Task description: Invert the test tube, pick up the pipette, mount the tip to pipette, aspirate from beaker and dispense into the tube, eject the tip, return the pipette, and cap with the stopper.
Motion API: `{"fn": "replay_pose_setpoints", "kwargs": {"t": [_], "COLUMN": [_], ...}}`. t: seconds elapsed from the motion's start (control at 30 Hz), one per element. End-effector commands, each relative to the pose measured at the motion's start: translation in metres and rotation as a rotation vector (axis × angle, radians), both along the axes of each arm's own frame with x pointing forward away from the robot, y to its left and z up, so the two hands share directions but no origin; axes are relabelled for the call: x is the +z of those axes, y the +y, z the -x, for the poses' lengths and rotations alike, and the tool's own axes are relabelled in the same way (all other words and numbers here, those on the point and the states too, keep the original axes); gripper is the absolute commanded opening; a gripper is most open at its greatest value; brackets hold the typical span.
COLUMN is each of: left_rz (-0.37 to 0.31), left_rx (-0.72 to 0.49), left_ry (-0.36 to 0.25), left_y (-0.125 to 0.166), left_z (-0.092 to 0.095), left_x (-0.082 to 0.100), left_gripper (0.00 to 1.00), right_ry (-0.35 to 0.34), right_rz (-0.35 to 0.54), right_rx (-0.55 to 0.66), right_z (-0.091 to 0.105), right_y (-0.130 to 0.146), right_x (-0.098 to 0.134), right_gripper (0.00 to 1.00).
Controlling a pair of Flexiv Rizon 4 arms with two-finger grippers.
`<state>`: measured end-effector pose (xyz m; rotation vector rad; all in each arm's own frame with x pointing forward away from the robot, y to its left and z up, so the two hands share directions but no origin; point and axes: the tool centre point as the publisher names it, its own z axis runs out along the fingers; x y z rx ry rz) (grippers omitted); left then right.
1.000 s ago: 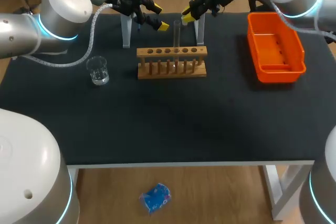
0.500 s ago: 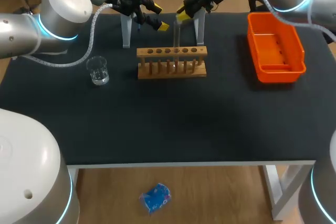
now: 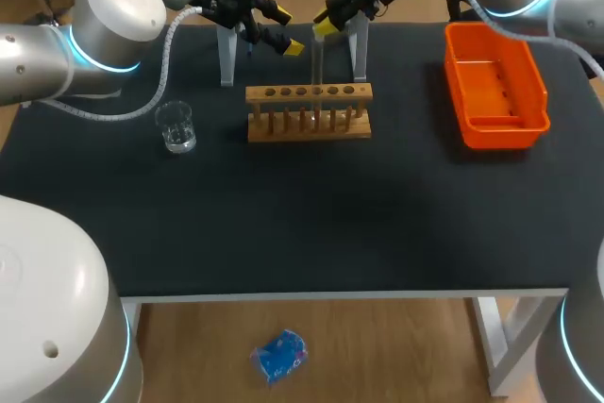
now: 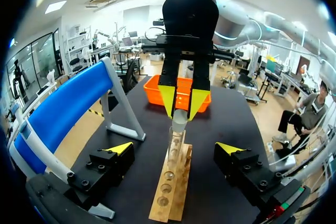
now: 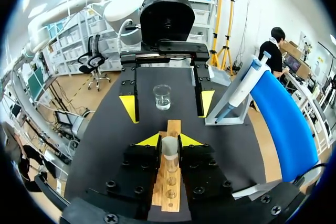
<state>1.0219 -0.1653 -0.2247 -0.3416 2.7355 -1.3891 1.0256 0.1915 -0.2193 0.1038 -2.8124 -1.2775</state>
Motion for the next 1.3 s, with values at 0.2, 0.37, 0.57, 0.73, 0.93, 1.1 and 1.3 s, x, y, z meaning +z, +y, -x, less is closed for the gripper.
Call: {"fn": "replay_pose_setpoints", "kwargs": {"t": [0.2, 0.37, 0.57, 0.73, 0.93, 1.1, 1.3], "left_rz": [-0.005, -0.005, -0.005, -0.005, -0.005, -0.005, -0.005], "left_rx": [-0.003, -0.003, -0.003, -0.003, -0.003, -0.003, -0.003], "left_ry": [0.006, 0.006, 0.006, 0.006, 0.006, 0.006, 0.006], "left_y": [0.000, 0.000, 0.000, 0.000, 0.000, 0.000, 0.000], "left_z": [-0.001, -0.001, -0.001, -0.001, -0.001, -0.001, -0.001], "left_x": [0.002, 0.002, 0.002, 0.002, 0.002, 0.002, 0.002], "left_gripper": [1.00, 1.00, 1.00, 1.00, 1.00, 1.00, 1.00], "right_ry": [-0.001, 0.000, 0.008, 0.014, 0.020, 0.023, 0.029], "right_rz": [-0.002, -0.005, -0.006, -0.005, -0.002, 0.000, -0.001], "right_rx": [0.007, 0.012, 0.009, 0.003, 0.003, 0.002, -0.001], "right_z": [-0.004, -0.004, -0.002, -0.001, 0.000, 0.000, 0.001], "right_y": [0.002, 0.004, 0.002, -0.001, 0.000, 0.001, 0.001], "right_x": [-0.001, -0.001, -0.005, -0.007, -0.010, -0.012, -0.016], "right_gripper": [0.00, 0.00, 0.00, 0.00, 0.00, 0.00, 0.00]}}
